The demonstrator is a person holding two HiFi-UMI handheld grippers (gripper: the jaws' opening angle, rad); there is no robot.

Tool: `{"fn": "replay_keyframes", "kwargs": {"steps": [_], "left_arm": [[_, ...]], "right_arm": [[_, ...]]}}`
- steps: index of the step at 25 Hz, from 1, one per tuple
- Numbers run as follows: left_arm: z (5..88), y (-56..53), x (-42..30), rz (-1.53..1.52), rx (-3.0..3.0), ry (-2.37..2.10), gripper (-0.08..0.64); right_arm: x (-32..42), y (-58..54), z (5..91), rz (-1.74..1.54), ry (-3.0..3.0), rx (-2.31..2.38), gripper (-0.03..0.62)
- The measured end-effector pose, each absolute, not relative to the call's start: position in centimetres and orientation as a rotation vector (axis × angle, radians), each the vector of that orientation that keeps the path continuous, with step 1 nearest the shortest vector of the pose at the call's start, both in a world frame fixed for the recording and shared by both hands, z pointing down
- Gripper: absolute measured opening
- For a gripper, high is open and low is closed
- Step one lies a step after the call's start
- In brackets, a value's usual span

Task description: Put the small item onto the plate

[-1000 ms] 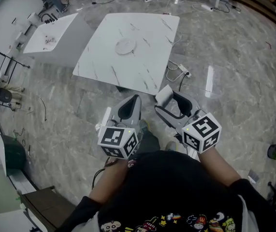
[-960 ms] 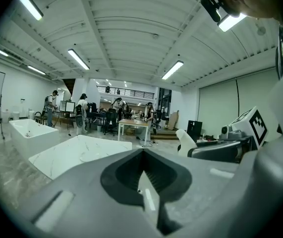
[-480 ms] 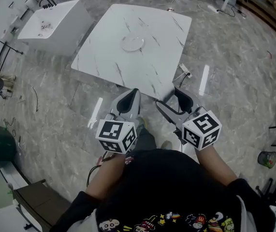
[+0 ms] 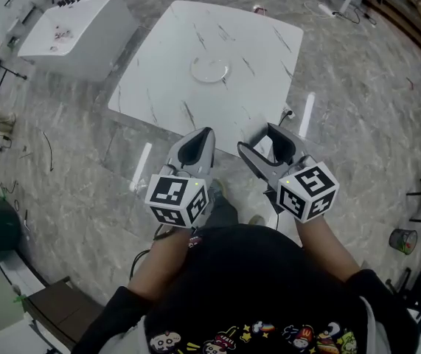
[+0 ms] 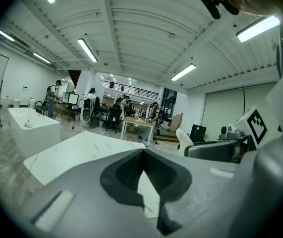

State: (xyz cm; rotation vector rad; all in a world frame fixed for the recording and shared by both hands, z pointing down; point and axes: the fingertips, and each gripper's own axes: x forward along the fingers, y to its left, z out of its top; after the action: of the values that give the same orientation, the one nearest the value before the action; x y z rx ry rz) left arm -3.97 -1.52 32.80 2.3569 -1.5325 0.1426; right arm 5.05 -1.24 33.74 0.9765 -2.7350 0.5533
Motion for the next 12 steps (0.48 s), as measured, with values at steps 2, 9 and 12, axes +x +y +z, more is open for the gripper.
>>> {"fn": "replay_keyframes", "kwargs": {"steps": [2, 9, 12], "left_arm": [[32.7, -2.7, -5.1, 0.137, 2.361, -1.523, 0.0], [32.3, -6.2, -8.8, 0.112, 2.397, -1.466, 0.0], [32.4, -7.5, -10.1, 0.104, 2.41, -1.436, 0.0]], "right_arm": [[4.2, -2.4, 33.5, 0.55, -2.728, 0.999, 0.324], [0.6, -5.2, 33.1, 0.536, -2.687, 1.062, 0.324], [-0.8, -6.1, 33.1, 0.54, -2.665, 1.091, 0.324]]}}
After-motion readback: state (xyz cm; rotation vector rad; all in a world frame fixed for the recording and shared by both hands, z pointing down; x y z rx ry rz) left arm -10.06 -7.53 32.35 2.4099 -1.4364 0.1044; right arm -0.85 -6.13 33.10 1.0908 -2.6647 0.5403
